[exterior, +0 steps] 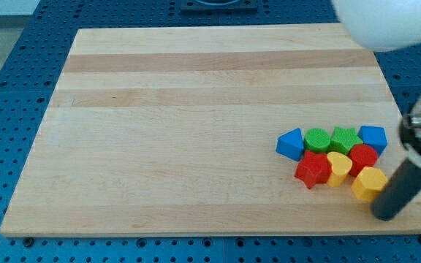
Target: Push the group of blocks left a bit
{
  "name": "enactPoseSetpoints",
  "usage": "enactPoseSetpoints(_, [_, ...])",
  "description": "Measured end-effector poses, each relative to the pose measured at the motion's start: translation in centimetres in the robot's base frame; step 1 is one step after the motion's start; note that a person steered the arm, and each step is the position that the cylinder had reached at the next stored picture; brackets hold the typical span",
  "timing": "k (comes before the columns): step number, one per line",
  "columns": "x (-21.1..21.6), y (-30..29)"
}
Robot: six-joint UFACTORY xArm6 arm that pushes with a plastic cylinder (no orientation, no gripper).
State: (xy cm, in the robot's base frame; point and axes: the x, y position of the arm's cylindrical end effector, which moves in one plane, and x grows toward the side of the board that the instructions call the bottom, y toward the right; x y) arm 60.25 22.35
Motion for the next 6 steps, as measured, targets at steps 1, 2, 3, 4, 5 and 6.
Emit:
enactPoseSetpoints(1, [-0.1, 2.3])
enactPoseSetpoints(2, [-0.6, 2.8])
enactPoseSetpoints(3, [-2.5, 1.6])
enactPoseSetpoints(4, [-4.3, -0.7])
enactPoseSetpoints(5, [-5.5, -2.5])
enactPoseSetpoints(6, [-6.9, -2.5])
